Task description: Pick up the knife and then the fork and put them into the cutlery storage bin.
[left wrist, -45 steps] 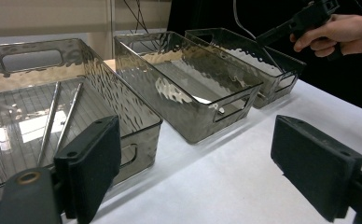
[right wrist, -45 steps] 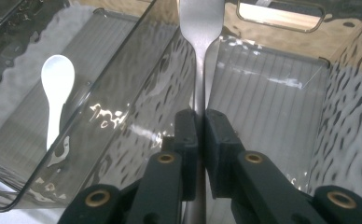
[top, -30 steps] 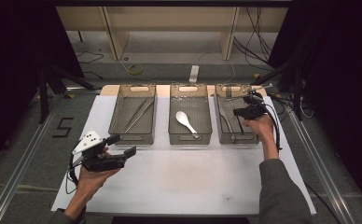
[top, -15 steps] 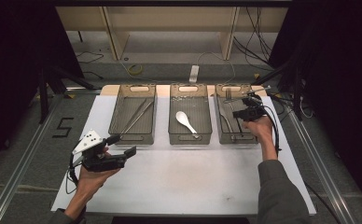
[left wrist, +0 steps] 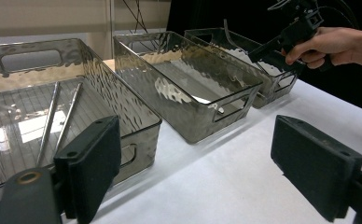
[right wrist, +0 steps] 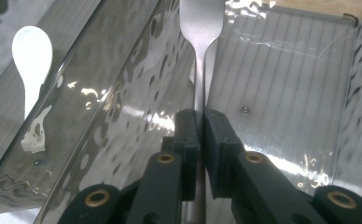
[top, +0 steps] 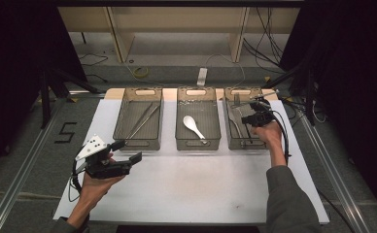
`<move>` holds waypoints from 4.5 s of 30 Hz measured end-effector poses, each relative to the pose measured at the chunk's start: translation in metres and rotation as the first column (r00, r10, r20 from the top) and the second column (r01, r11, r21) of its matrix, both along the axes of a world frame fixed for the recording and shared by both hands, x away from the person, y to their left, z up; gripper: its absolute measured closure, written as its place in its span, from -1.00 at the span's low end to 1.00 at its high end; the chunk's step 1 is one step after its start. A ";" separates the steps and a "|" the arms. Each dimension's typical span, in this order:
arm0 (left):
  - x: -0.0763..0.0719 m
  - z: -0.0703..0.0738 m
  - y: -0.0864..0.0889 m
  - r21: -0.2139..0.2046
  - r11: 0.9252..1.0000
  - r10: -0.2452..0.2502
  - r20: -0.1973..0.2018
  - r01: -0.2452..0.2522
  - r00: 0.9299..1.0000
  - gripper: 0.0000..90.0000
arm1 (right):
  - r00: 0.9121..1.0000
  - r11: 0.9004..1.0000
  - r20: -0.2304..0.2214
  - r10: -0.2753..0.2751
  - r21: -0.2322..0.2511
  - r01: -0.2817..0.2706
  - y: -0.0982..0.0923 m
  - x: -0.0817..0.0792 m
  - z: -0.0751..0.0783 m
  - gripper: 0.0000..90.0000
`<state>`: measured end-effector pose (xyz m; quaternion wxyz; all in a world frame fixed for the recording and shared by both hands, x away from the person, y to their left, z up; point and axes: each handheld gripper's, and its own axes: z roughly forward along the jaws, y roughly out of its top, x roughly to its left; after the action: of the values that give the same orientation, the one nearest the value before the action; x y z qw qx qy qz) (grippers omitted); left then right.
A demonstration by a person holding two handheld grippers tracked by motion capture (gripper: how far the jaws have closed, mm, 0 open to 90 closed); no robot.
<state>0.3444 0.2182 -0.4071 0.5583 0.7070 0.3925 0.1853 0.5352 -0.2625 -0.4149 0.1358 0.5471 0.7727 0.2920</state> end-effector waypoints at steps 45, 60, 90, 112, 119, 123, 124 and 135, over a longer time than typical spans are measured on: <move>0.000 -0.001 -0.001 0.003 1.000 -0.006 -0.003 0.006 1.000 -0.65 | 0.999 0.999 0.025 0.020 0.041 -0.021 0.011 -0.014 0.010 0.07; 0.000 -0.001 -0.001 0.005 1.000 -0.006 -0.004 0.006 1.000 -0.65 | 0.985 0.994 0.169 0.044 0.093 -0.061 0.017 -0.047 0.019 -0.17; 0.000 -0.001 -0.001 0.004 1.000 -0.009 -0.009 0.009 1.000 -0.65 | 0.931 0.960 0.335 0.145 0.179 -0.213 0.045 -0.110 0.025 -0.40; 0.000 -0.001 -0.001 0.005 1.000 -0.007 -0.014 0.007 1.000 -0.65 | 0.902 0.937 0.397 0.173 0.214 -0.274 0.047 -0.148 0.015 -0.41; 0.000 -0.001 -0.002 0.006 1.000 -0.016 -0.015 0.016 1.000 -0.65 | 0.895 0.932 0.408 0.178 0.223 -0.287 0.043 -0.165 0.007 -0.44; -0.001 -0.001 -0.001 0.008 1.000 -0.022 -0.016 0.022 1.000 -0.65 | 0.889 0.929 0.421 0.179 0.227 -0.294 0.040 -0.174 0.004 -0.44; -0.001 -0.001 -0.001 0.007 1.000 -0.023 -0.018 0.023 1.000 -0.65 | 0.889 0.928 0.423 0.177 0.228 -0.293 0.039 -0.176 0.004 -0.45; -0.001 -0.001 -0.001 0.003 1.000 -0.031 -0.024 0.031 0.999 -0.65 | 0.883 0.931 0.440 0.165 0.225 -0.286 0.031 -0.194 -0.004 -0.48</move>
<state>0.3430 0.2167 -0.4082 0.5550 0.7163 0.3878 0.1688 0.3415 -0.2311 -0.4190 0.1814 0.3918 0.7352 0.5226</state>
